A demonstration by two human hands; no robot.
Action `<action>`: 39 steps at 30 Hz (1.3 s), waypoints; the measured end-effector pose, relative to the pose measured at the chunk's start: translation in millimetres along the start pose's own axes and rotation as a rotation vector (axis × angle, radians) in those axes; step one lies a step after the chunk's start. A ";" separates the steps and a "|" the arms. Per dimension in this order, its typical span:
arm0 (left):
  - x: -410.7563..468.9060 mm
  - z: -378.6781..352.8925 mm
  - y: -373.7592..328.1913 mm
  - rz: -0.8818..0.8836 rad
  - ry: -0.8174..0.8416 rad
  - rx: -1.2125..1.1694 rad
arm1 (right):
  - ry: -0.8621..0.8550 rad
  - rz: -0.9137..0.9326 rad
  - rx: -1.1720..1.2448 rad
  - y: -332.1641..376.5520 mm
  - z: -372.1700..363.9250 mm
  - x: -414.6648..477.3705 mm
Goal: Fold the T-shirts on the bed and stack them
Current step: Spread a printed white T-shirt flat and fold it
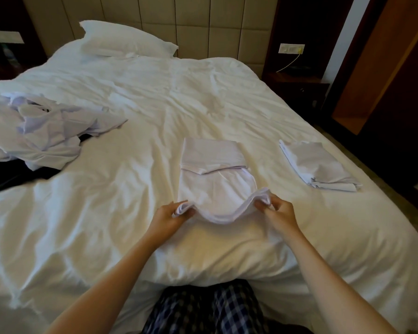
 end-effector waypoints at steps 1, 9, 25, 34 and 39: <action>5.1 0.9 -2.8 0.047 -0.025 -0.064 | -0.050 0.008 0.034 0.7 -1.7 4.0; 40.2 -1.4 5.2 0.359 -0.087 -0.083 | -0.190 -0.158 -0.236 -7.9 -15.3 36.4; 72.9 18.8 -6.6 0.448 -0.154 0.311 | -0.208 -0.375 -0.363 -2.6 -3.1 79.0; 150.8 55.7 -20.3 0.409 -0.047 0.084 | -0.057 -0.299 -0.233 26.1 -6.8 160.8; 195.0 53.3 -8.8 0.396 -0.041 -0.060 | -0.042 -0.331 -0.048 11.9 -4.9 196.7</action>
Point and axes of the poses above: each hand's wrist, its own x-axis towards the middle knuckle, its own z-axis out of the back of the hand, y = z × x, the point moved 1 cm from there along x, towards the middle knuckle, and after that the axes turned 14 degrees about y, right-handed, at the moved point
